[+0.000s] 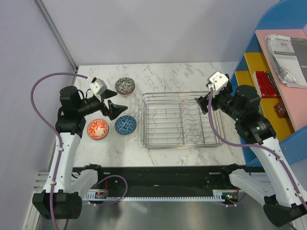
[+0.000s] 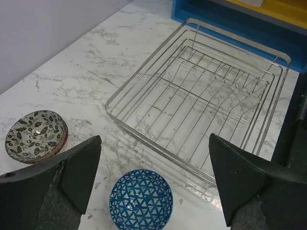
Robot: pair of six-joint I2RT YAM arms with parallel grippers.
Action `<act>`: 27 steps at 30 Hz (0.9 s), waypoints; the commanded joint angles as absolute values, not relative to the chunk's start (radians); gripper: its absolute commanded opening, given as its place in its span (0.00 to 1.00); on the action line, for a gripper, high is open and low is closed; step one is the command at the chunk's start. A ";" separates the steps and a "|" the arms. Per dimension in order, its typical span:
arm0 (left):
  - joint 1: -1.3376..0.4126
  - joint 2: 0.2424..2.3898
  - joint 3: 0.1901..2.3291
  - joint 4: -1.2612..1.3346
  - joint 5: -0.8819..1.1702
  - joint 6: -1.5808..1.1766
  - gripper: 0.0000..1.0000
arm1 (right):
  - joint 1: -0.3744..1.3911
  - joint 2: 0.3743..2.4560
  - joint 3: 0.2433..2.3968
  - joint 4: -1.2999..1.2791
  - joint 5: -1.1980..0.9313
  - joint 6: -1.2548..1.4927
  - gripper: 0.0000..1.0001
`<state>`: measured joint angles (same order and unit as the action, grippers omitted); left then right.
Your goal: Load the bowls into the dish rack
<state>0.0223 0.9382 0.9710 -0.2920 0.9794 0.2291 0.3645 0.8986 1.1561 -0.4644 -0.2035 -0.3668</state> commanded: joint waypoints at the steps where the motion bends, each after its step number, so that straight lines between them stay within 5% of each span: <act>1: 0.026 0.942 0.963 -0.293 1.015 0.265 1.00 | 0.368 0.903 1.172 -0.431 -0.201 -0.359 0.98; 9: 0.012 0.960 0.923 -0.293 0.878 0.379 1.00 | 0.367 1.035 1.206 -0.445 -0.086 -0.380 0.98; 18: -0.205 1.043 0.824 -0.295 0.674 0.509 1.00 | 0.362 1.235 1.213 -0.436 0.058 -0.411 0.99; 27: -0.308 1.022 0.747 -0.330 0.739 0.595 1.00 | 0.223 1.397 1.259 -0.370 0.132 -0.341 0.98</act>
<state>-0.2909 1.0634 0.7601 -0.3134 0.7086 0.5022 0.2970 1.3415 1.1881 -0.4370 0.0616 -0.3828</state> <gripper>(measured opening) 0.994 0.982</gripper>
